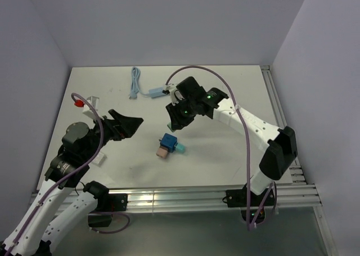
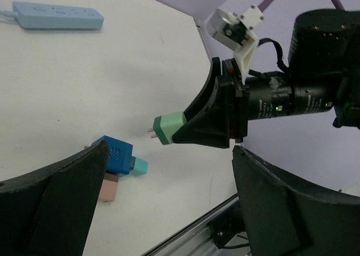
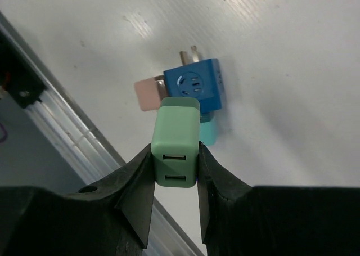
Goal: Insert the plug
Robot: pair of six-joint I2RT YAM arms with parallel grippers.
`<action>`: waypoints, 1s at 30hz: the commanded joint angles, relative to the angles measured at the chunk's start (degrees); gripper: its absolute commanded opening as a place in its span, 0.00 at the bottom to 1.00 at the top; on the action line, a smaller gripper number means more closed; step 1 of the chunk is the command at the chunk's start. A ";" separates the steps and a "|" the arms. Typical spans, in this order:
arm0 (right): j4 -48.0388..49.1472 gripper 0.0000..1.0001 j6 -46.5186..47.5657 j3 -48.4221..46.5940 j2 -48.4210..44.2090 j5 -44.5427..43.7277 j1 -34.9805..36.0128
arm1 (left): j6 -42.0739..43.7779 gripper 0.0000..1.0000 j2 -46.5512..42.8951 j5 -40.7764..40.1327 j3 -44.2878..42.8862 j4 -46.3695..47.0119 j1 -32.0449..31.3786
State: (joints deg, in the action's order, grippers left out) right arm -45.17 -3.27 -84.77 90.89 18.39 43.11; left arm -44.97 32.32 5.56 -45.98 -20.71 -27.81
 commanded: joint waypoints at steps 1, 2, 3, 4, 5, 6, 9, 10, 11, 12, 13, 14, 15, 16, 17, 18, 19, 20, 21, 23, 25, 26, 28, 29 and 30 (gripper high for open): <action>-8.44 0.00 5.72 -6.18 4.18 -4.94 1.45 | 2.34 0.95 0.03 -2.13 1.06 0.67 -1.97; -9.14 0.00 6.34 -7.24 5.42 -4.86 1.71 | 2.26 0.95 0.20 -2.22 1.67 0.76 -2.24; -10.89 0.00 7.13 -9.60 8.48 -4.77 2.06 | 2.34 0.95 0.20 -2.48 1.85 1.11 -2.77; -11.86 0.00 7.48 -10.93 10.08 -4.86 2.15 | 2.34 0.95 0.29 -2.66 1.94 1.11 -3.12; -12.92 0.00 7.83 -12.33 11.66 -5.55 2.32 | 2.26 0.95 0.29 -2.75 2.12 1.20 -3.39; -14.93 0.00 8.10 -15.22 13.24 -6.52 2.59 | 2.26 0.95 0.29 -2.84 2.21 1.20 -3.65; -18.11 0.00 8.98 -20.51 18.78 -9.60 4.08 | 1.99 0.95 0.29 -2.66 2.82 1.37 -4.18; -18.72 0.00 9.15 -21.56 21.06 -9.78 4.69 | 1.99 0.95 0.29 -3.01 2.82 1.11 -4.35; -19.25 0.00 9.16 -23.05 21.86 -9.78 4.87 | 1.99 0.95 0.20 -3.27 2.82 1.02 -4.44; -19.69 0.00 9.16 -23.50 22.57 -9.69 4.88 | 1.99 0.95 0.12 -3.45 2.82 0.85 -4.36; -19.78 0.00 9.16 -23.77 23.53 -9.60 4.96 | 1.99 0.95 0.20 -4.15 2.73 0.50 -4.53; -19.96 0.00 9.16 -24.03 23.89 -9.52 5.05 | 1.82 0.95 -0.06 -4.42 2.73 -0.03 -4.53; -19.96 0.00 9.24 -24.04 24.15 -9.17 5.14 | 1.73 0.95 -0.06 -4.77 2.73 -0.12 -4.53; -20.05 0.00 9.33 -23.86 24.24 -8.99 5.14 | 1.73 0.95 -0.06 -4.86 2.91 -0.12 -4.53; -20.05 0.00 9.42 -23.77 24.42 -8.81 5.14 | 1.73 0.95 0.03 -4.86 3.08 -0.12 -4.62; -20.48 0.00 9.59 -23.69 24.94 -8.55 5.31 | 1.64 0.95 -0.06 -4.86 3.26 -0.03 -4.62; -20.66 0.00 9.68 -23.60 25.03 -8.46 5.31 | 1.64 0.95 0.03 -4.77 3.52 0.23 -4.53; -20.58 0.00 9.68 -23.07 25.21 -8.72 5.40 | 1.64 0.95 0.12 -4.60 3.61 0.40 -4.53; -20.31 0.00 9.51 -22.98 25.30 -9.33 5.58 | 1.55 0.95 0.20 -4.60 3.70 0.67 -4.53; -19.70 0.00 9.33 -22.28 25.39 -9.61 5.67 | 1.38 0.95 0.29 -4.42 3.61 0.84 -4.62; -19.43 0.00 9.42 -22.37 25.82 -9.51 5.84 | 1.55 0.95 0.29 -4.42 3.61 0.85 -4.62; -19.35 0.00 9.42 -22.63 26.09 -9.78 5.93 | 1.64 0.95 0.29 -4.59 3.61 0.85 -4.62; -19.08 0.00 9.33 -22.72 26.44 -10.39 6.10 | 1.64 0.95 0.47 -4.68 3.61 0.76 -4.62; -18.65 0.00 9.42 -22.81 26.44 -10.48 6.28 | 1.64 0.95 0.38 -4.68 3.61 0.76 -4.62; -18.47 0.00 9.42 -22.81 26.62 -10.48 6.19 | 1.64 0.95 0.38 -4.60 3.61 0.76 -4.71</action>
State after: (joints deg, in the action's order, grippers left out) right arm -64.18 5.45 -105.75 116.62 8.97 48.62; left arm -44.18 32.82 1.61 -42.37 -21.32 -32.18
